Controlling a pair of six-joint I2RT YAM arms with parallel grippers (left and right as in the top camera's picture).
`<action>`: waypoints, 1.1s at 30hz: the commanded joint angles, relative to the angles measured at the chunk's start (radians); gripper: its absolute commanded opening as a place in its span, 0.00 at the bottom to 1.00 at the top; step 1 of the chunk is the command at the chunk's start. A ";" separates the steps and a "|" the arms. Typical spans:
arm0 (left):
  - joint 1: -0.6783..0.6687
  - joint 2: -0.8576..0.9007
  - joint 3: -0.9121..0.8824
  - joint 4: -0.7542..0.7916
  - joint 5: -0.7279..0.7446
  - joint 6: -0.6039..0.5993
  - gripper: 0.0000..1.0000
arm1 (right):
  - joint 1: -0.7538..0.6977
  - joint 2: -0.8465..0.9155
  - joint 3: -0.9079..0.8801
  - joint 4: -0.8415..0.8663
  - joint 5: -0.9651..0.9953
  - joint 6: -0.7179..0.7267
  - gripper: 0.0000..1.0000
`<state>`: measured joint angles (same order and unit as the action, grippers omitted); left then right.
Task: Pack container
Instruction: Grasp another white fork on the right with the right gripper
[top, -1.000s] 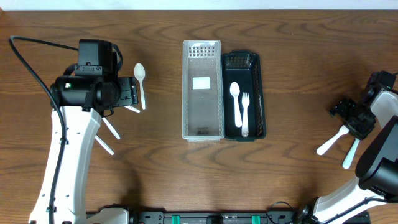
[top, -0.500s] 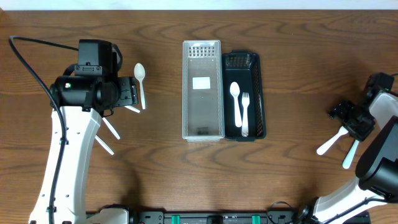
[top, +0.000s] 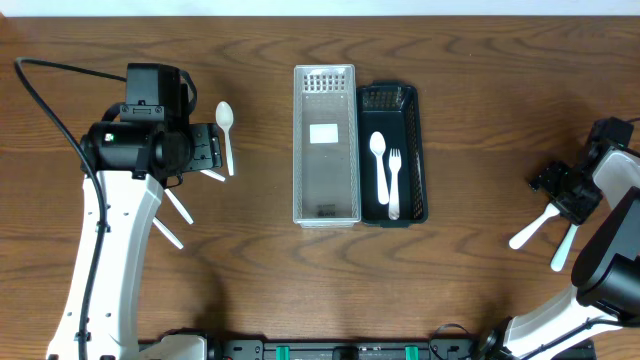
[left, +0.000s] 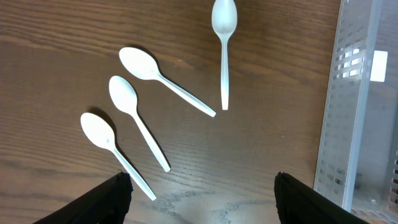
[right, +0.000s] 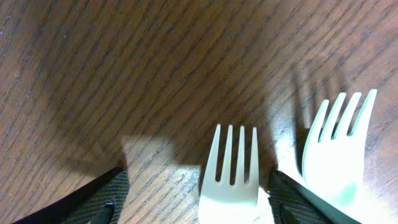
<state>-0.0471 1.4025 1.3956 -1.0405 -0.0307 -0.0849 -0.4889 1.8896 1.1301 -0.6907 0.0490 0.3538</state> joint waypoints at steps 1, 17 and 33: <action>0.003 -0.006 0.016 -0.003 -0.011 -0.005 0.76 | -0.002 0.014 -0.027 -0.008 0.021 -0.014 0.69; 0.003 -0.006 0.016 -0.002 -0.011 -0.005 0.75 | -0.002 0.014 -0.027 -0.006 0.022 -0.015 0.28; 0.003 -0.006 0.016 -0.002 -0.011 -0.005 0.75 | 0.066 -0.078 0.075 -0.064 -0.020 -0.021 0.09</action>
<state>-0.0471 1.4025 1.3956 -1.0405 -0.0307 -0.0849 -0.4698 1.8816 1.1419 -0.7425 0.0433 0.3435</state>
